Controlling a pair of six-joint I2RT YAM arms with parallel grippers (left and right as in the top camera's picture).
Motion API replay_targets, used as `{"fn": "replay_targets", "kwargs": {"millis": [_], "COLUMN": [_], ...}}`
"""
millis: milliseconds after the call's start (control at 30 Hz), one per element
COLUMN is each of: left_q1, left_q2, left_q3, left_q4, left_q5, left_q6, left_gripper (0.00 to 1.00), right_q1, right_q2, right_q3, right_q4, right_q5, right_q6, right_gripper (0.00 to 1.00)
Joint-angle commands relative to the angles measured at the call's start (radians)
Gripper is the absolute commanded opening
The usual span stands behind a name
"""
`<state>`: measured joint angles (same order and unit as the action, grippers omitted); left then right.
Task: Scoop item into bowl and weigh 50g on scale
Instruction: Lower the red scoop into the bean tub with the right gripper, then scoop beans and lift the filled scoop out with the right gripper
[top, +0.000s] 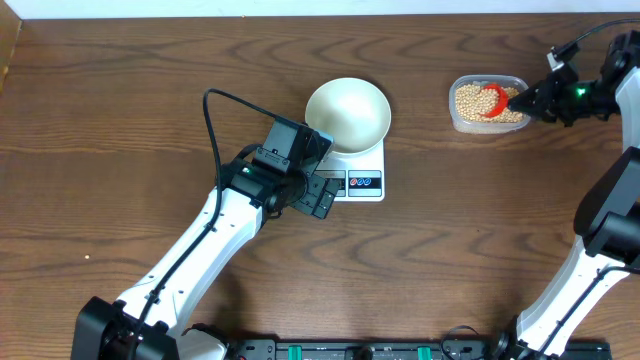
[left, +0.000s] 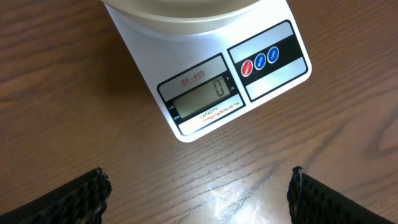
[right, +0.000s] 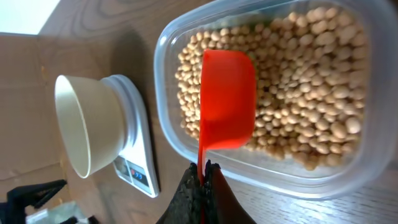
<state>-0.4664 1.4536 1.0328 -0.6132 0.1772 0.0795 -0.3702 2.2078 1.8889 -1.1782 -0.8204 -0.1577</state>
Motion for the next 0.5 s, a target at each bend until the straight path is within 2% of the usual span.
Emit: {"fn": "replay_targets", "kwargs": {"millis": [0,233,467], "left_q1": [0.002,0.002,0.002], "left_q2": [0.011,0.011,0.011], "left_q3": [-0.002,-0.002,-0.002], "left_q4": [0.000,0.000,0.000], "left_q5": [-0.010,-0.010,-0.010], "left_q6": [0.006,0.006,0.006], "left_gripper": [0.93,0.93,0.93], "right_q1": [-0.024,-0.097,-0.168], "right_q2": [0.003,0.003,0.003], "right_q3": [-0.007,-0.007,-0.016], "right_q4": [-0.012,-0.035,-0.072], "right_q5": [-0.093,-0.199,-0.307], "right_q6": [-0.031,-0.032,-0.109], "right_gripper": [0.01,0.01,0.01]}}
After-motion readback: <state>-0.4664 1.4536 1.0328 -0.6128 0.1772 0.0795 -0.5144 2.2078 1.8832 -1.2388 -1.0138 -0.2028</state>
